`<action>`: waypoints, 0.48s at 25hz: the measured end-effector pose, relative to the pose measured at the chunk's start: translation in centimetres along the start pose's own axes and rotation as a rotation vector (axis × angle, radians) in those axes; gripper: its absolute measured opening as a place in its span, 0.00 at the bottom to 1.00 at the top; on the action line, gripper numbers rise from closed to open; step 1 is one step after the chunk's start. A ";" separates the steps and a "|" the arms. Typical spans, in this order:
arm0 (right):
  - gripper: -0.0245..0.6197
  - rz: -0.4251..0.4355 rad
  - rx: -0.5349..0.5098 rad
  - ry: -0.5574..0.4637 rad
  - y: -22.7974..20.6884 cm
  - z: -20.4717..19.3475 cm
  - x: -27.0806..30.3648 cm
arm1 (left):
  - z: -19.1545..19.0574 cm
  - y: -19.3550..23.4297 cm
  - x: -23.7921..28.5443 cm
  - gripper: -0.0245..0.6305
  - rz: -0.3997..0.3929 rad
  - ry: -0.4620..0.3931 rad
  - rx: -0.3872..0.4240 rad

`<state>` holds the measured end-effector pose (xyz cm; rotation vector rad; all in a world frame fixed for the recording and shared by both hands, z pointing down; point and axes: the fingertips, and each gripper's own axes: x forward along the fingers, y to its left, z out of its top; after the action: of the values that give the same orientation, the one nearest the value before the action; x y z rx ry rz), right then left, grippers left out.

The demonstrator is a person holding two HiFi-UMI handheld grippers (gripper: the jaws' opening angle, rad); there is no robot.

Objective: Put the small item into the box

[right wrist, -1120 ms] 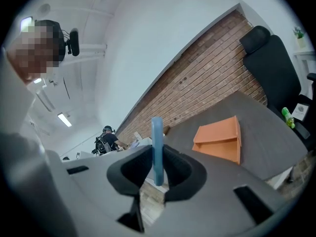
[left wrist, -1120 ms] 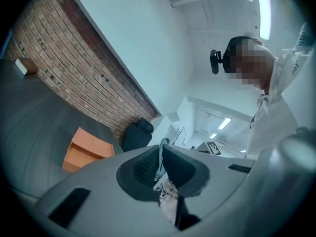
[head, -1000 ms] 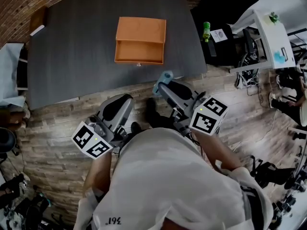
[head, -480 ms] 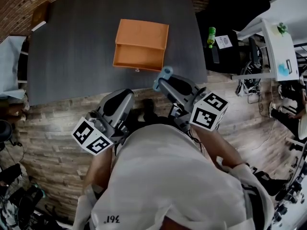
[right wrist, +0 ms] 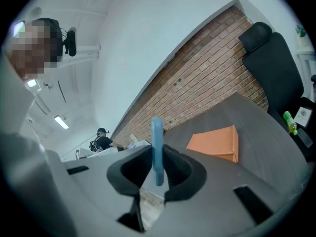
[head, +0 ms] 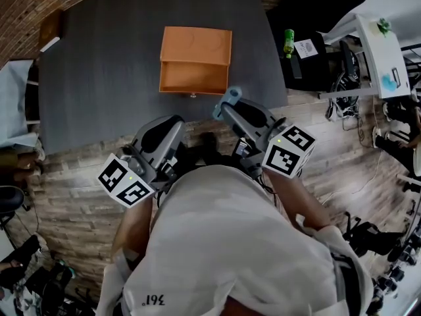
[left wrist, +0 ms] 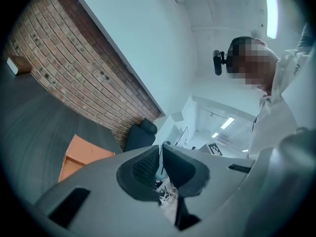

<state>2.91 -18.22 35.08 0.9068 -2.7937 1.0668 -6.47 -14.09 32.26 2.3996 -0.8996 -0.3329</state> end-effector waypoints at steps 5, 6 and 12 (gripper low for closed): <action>0.16 -0.017 -0.003 -0.022 0.5 0.2 0.5 | 0.3 0.2 -0.7 0.08 -0.015 0.015 0.003; 0.16 -0.018 -0.005 -0.023 0.6 0.2 0.5 | 0.3 0.3 -0.8 0.08 -0.017 0.016 0.005; 0.16 -0.027 -0.017 -0.034 0.8 0.6 1.2 | 0.8 0.8 -1.3 0.08 -0.026 0.016 0.010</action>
<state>1.65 -18.76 34.36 0.9672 -2.8049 1.0325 -8.21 -14.01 32.06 2.4214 -0.8654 -0.3187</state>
